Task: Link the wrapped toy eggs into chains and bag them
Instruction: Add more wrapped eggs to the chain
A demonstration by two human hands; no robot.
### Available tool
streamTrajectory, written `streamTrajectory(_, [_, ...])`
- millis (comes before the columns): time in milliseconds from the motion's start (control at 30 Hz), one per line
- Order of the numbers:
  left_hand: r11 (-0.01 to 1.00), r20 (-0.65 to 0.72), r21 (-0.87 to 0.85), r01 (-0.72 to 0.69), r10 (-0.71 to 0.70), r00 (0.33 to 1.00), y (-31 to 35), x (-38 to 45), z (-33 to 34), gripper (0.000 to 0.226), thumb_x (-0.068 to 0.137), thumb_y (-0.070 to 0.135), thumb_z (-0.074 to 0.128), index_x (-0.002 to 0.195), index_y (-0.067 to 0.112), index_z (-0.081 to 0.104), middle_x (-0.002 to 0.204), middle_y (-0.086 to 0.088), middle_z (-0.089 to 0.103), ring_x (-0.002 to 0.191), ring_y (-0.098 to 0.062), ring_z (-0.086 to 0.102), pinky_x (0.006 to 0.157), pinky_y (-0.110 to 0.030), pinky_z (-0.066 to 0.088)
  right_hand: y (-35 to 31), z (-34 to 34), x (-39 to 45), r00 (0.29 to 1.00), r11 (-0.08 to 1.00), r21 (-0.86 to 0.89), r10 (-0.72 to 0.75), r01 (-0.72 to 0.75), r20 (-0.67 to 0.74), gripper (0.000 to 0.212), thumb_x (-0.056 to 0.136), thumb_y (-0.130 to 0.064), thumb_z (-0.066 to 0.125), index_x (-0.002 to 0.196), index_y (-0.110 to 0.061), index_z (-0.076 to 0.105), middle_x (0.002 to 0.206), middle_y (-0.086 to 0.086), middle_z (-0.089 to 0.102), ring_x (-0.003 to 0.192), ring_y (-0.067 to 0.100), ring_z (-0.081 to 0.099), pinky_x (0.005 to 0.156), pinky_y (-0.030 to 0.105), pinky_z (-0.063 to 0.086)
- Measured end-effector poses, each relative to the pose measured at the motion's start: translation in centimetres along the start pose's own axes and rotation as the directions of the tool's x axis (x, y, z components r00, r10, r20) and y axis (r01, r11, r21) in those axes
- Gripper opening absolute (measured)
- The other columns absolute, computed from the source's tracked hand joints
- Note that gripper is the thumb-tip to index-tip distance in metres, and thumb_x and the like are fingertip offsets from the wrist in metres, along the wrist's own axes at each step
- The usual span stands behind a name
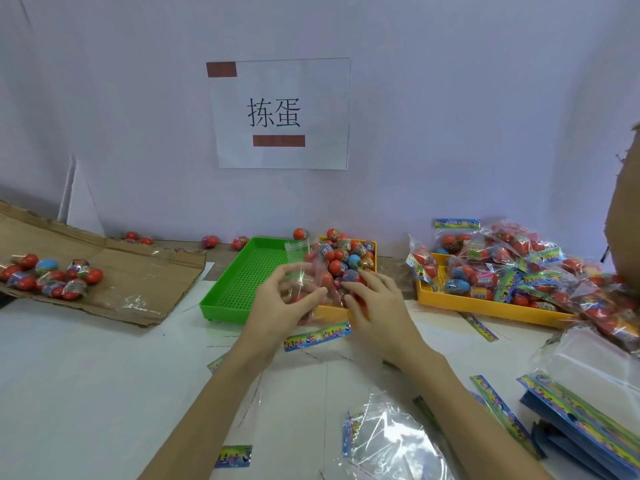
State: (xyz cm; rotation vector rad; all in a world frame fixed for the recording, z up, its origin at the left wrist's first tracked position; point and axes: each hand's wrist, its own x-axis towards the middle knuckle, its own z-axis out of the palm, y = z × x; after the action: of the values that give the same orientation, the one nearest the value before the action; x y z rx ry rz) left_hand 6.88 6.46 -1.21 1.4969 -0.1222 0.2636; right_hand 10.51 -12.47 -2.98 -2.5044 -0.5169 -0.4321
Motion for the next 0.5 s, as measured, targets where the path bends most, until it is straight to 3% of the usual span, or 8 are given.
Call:
streamTrajectory(133, [1.000, 0.031, 0.001, 0.010, -0.010, 0.999, -0.1, 0.0, 0.2, 0.043, 0.083, 0.010, 0.086, 0.121, 0.019, 0.067, 0.088, -0.011, 0.076, 0.071, -0.024, 0.065, 0.058, -0.032, 0.051, -0.2, -0.5, -0.3, 0.987, 0.987, 0.147, -0.041, 0.065, -0.157, 0.018, 0.102, -0.019, 0.060, 0.117, -0.022, 0.070, 0.123, -0.003, 0.065, 0.116, 0.017, 0.053, 0.100, 0.036, 0.047])
streamTrajectory(267, [1.000, 0.035, -0.002, 0.031, -0.030, 0.999, -0.1, -0.2, 0.4, 0.044, 0.083, 0.017, 0.087, 0.122, 0.017, 0.067, 0.089, -0.007, 0.076, 0.071, -0.024, 0.072, 0.055, -0.029, 0.053, -1.3, -2.2, -0.7, 0.944, 0.896, 0.443, 0.109, 0.043, -0.312, 0.016, 0.095, -0.022, 0.072, 0.101, -0.026, 0.057, 0.097, -0.007, 0.065, 0.084, 0.010, 0.064, 0.071, 0.031, 0.056])
streamTrajectory(367, [0.999, 0.046, 0.015, 0.039, -0.039, 0.998, -0.1, -0.2, 0.7, 0.042, 0.085, 0.021, 0.086, 0.122, 0.018, 0.066, 0.090, -0.005, 0.076, 0.071, -0.023, 0.072, 0.056, -0.028, 0.053, -2.1, -3.5, -1.2, 0.917, 0.794, 0.608, 0.227, 0.021, -0.328, 0.022, 0.094, -0.032, 0.072, 0.105, -0.025, 0.054, 0.091, -0.002, 0.065, 0.082, 0.013, 0.066, 0.073, 0.031, 0.058])
streamTrajectory(500, [1.000, 0.111, 0.019, 0.017, -0.019, 0.994, -0.1, -0.6, 1.1, 0.043, 0.086, 0.015, 0.085, 0.123, 0.021, 0.064, 0.086, -0.007, 0.074, 0.065, -0.023, 0.065, 0.054, -0.031, 0.050, -3.0, -4.9, -1.7, 0.922, 0.705, 0.707, 0.245, 0.043, -0.300, 0.029, 0.099, -0.042, 0.061, 0.125, -0.029, 0.064, 0.097, -0.006, 0.075, 0.093, 0.011, 0.071, 0.080, 0.031, 0.060])
